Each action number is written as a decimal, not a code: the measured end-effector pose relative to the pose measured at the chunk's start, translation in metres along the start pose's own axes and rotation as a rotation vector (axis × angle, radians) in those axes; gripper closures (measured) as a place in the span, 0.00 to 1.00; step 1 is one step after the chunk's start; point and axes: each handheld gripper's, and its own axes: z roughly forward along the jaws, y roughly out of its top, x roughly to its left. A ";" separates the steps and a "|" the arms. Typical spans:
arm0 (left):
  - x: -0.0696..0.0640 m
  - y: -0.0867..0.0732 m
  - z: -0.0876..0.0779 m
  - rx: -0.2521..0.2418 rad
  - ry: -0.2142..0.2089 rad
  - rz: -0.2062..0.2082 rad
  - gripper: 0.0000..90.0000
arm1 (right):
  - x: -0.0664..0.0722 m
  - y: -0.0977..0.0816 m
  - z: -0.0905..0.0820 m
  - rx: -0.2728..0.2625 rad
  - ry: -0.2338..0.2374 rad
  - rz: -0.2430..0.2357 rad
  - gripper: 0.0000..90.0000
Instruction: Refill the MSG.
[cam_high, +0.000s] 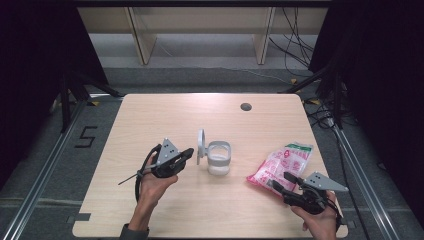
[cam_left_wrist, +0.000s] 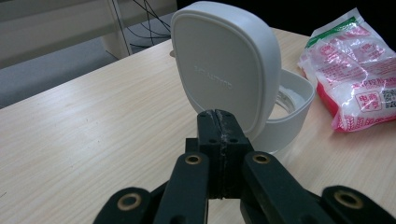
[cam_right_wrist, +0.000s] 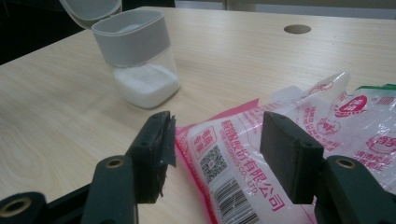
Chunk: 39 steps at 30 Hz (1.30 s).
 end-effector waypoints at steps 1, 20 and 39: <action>0.000 0.001 0.001 0.002 0.001 -0.005 0.99 | 0.001 0.000 -0.001 0.003 0.003 0.001 0.49; 0.004 0.026 0.008 -0.018 0.010 0.035 0.99 | 0.007 -0.002 -0.003 0.005 0.041 0.064 0.47; 0.005 0.028 0.006 -0.015 0.016 0.046 0.99 | 0.007 -0.004 -0.005 0.023 0.045 0.024 0.47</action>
